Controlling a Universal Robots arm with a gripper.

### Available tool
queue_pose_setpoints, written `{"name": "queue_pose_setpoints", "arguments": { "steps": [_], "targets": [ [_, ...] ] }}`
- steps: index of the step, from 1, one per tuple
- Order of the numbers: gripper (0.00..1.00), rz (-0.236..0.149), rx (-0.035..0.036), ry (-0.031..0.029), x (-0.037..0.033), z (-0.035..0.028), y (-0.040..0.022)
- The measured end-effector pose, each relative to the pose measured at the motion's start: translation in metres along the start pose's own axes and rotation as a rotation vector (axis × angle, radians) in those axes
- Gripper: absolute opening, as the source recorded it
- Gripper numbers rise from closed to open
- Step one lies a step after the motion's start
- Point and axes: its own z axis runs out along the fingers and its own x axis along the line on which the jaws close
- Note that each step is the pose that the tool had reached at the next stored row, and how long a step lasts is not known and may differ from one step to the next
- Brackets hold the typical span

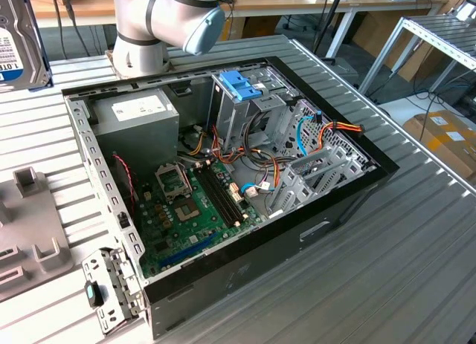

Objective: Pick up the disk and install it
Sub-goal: 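Pick up the disk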

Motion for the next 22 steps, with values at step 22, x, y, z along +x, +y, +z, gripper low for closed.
{"name": "queue_pose_setpoints", "arguments": {
  "steps": [22],
  "targets": [
    [0.37,0.0,-0.0001,0.0001,0.0103,0.0001,-0.0026]
  ]
}}
